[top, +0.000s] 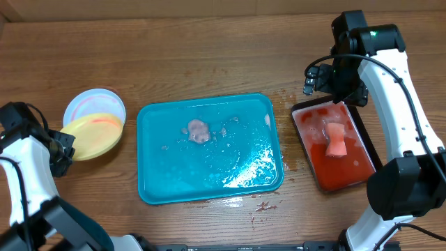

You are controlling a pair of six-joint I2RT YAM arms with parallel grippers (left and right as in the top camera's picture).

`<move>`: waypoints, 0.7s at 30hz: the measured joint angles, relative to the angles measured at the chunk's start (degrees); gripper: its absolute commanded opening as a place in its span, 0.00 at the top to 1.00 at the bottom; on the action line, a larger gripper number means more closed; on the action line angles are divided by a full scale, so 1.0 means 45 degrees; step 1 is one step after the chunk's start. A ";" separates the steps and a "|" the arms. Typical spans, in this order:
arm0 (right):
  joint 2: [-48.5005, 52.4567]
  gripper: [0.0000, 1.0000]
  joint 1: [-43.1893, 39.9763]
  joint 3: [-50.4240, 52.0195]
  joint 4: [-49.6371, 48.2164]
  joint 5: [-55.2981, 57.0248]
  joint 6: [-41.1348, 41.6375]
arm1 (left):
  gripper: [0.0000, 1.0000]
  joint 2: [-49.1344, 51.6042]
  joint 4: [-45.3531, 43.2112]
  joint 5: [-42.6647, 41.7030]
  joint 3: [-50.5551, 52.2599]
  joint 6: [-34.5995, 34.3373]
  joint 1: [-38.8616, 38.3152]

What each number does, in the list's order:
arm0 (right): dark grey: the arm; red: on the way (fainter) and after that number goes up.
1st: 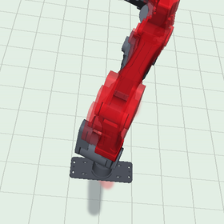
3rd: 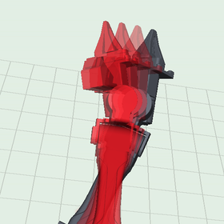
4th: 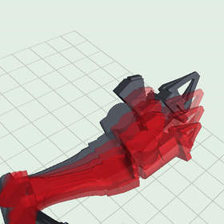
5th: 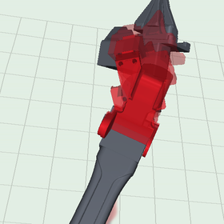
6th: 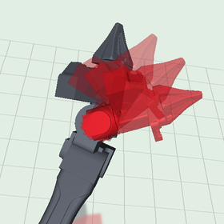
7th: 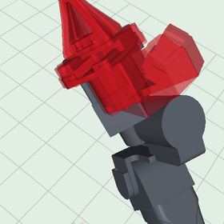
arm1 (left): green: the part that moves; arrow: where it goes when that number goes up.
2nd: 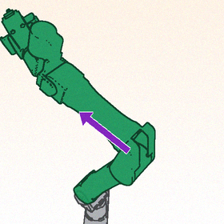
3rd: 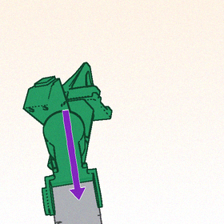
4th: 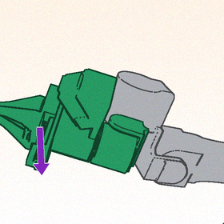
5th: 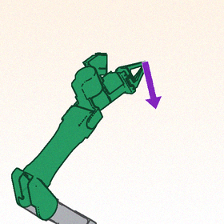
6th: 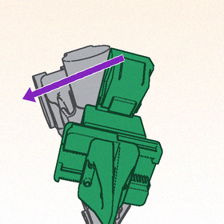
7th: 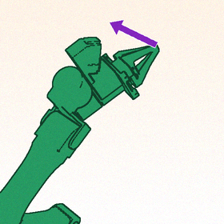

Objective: Clean dirty plates on tray and stack at the side
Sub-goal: 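Carry the yellow plate left and lay it on the light-blue plate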

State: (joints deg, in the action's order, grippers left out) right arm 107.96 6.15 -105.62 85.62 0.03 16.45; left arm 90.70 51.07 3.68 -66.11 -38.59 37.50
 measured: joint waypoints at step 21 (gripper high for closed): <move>0.0000 0.00 -0.0005 0.0000 0.0121 -0.0010 0.0000 | 0.22 0.1515 -0.3089 -0.0685 0.0015 0.1894 -0.1763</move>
State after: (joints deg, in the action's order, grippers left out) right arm 107.96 6.13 -105.62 86.17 -0.01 16.45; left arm 97.51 37.17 0.60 -66.04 -30.06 29.56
